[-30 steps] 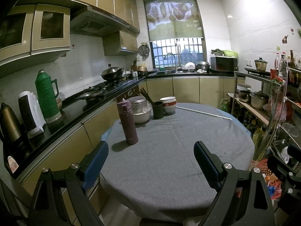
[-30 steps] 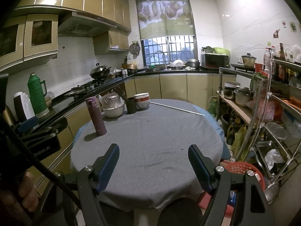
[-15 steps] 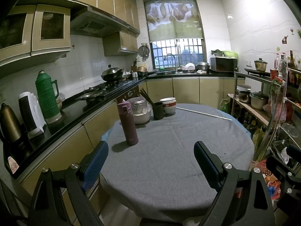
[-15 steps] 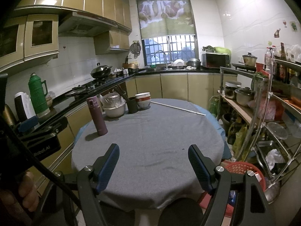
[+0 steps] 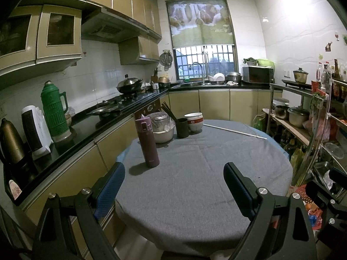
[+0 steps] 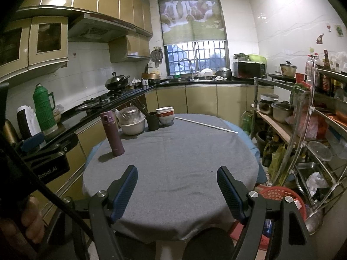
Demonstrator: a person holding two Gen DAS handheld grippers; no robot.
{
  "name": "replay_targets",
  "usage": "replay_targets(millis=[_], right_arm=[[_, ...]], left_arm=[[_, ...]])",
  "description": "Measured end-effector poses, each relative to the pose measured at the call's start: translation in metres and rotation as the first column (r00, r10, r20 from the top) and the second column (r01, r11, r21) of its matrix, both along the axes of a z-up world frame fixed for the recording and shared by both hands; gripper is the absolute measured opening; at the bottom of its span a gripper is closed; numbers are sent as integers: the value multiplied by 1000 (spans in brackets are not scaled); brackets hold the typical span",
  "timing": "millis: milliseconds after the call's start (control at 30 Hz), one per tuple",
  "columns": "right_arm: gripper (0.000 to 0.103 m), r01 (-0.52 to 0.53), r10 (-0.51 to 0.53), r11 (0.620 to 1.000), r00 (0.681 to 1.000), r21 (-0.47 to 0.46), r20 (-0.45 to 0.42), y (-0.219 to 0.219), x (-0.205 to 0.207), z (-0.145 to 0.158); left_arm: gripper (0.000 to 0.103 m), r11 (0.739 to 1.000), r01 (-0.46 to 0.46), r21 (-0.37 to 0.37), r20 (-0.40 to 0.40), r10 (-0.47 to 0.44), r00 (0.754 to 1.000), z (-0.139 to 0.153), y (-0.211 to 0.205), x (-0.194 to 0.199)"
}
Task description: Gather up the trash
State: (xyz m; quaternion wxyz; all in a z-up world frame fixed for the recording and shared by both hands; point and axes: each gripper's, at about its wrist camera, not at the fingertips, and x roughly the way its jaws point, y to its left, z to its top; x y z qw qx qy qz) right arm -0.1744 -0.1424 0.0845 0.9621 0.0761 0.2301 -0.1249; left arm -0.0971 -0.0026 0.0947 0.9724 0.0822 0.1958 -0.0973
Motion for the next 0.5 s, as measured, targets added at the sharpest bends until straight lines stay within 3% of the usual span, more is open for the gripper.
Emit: replay_targets(millis=[500], right_arm=[[79, -2, 2, 1000, 1000, 6, -1, 0, 1, 0]], left_arm=[[92, 1000, -1, 1, -3, 1, 1000, 2, -1, -2]])
